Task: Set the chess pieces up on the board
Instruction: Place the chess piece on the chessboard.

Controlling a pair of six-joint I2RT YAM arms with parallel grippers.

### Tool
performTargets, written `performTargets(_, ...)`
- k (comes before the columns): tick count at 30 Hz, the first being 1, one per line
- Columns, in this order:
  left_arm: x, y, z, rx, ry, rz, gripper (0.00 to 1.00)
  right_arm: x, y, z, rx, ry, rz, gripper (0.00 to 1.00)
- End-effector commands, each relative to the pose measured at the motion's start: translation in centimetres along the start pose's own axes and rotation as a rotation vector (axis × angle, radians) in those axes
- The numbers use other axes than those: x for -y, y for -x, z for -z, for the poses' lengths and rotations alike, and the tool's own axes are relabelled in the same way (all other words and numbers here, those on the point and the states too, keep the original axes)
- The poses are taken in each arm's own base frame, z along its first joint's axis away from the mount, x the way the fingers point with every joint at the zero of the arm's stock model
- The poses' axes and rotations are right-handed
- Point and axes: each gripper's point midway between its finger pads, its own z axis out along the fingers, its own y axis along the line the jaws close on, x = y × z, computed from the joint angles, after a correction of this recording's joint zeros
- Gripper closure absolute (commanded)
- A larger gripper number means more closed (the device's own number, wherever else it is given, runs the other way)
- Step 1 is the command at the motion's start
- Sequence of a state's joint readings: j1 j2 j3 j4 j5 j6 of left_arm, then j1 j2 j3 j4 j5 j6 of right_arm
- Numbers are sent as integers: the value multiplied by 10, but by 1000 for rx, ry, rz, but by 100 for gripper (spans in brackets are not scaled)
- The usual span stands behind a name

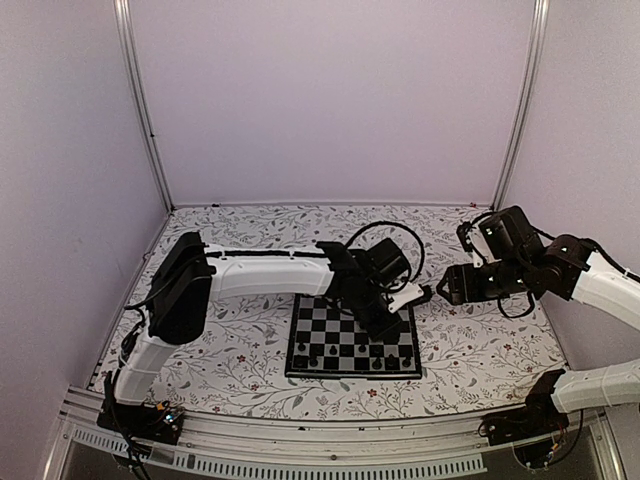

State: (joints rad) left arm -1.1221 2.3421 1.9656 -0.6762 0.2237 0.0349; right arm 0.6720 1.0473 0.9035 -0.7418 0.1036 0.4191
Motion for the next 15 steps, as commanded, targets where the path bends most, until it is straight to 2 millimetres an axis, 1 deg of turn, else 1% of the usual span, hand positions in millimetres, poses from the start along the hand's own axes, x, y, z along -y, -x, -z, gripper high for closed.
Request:
performTargets(1,9,-7,-1,-25,-9,-24,86,6,4,-2,23,-25,-9,28)
performTargets(7,13,-16,1,-38,-31,-23,86,4,11,4,61,-11,-4,28)
performTargets(11,15,-20,-2,-47,-44,-19,86,5,9,3,54,-12,1,28)
performTargets(15,16,-18,-2,-45,-50,-19,86,5,7,0,46,-9,2,28)
